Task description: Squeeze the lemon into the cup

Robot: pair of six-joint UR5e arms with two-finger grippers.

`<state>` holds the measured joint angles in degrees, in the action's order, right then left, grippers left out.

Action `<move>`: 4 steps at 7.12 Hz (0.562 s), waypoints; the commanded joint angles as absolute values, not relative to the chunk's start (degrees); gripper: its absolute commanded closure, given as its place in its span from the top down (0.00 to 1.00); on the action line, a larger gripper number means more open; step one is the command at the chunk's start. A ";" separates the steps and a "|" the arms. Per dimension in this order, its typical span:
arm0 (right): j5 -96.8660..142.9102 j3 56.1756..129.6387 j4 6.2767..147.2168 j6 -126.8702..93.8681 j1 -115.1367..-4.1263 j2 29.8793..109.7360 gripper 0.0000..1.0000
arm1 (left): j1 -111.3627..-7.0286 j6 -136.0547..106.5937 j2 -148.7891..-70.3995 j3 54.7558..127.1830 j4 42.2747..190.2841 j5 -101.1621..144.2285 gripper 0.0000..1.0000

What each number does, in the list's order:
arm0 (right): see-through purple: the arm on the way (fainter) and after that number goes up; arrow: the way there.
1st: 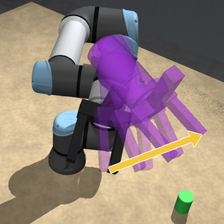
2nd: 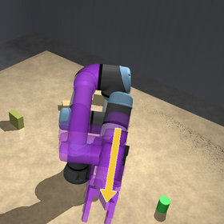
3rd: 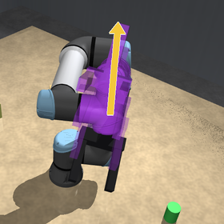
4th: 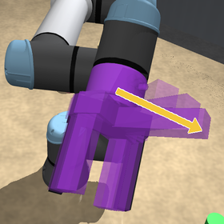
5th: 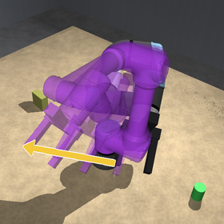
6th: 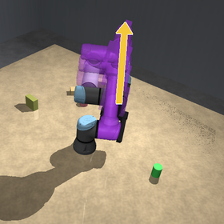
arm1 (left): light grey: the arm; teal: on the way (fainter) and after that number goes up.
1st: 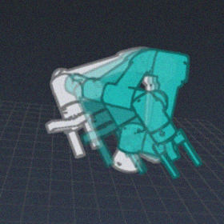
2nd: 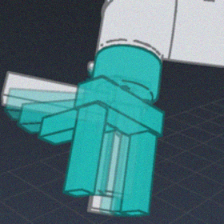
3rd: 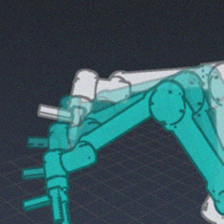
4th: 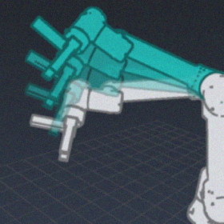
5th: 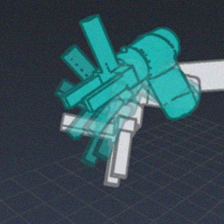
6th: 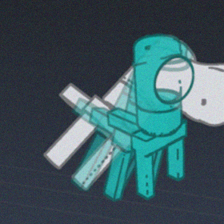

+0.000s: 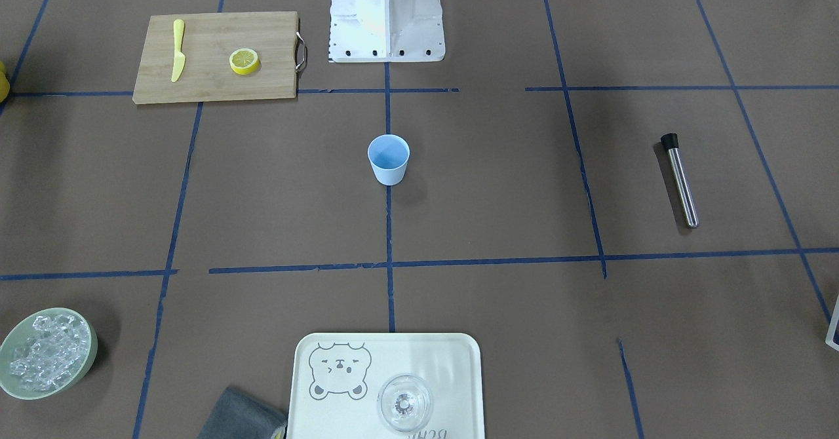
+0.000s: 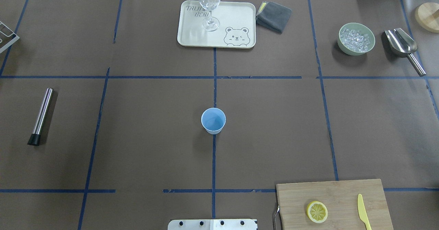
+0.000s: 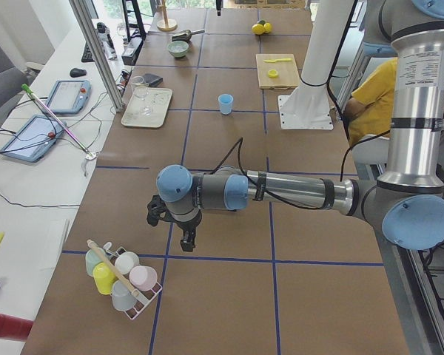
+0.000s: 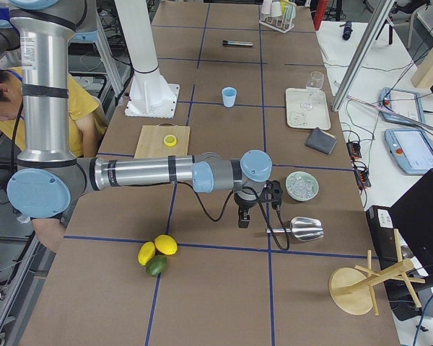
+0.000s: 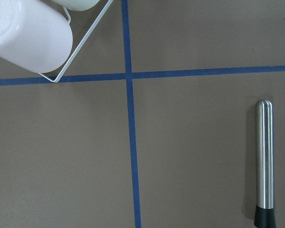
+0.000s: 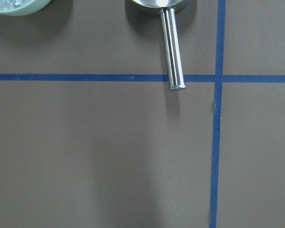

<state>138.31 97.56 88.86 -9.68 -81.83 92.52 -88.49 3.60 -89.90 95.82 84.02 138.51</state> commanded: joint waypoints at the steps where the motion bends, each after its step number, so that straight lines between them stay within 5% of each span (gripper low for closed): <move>1: 138.25 97.56 88.86 -9.67 -81.83 92.55 1.00 | -88.51 3.78 -90.70 96.67 84.55 135.37 1.00; 4: 138.25 97.91 88.77 -9.67 -80.69 92.02 1.00 | -88.51 4.39 -90.53 97.55 85.16 135.79 1.00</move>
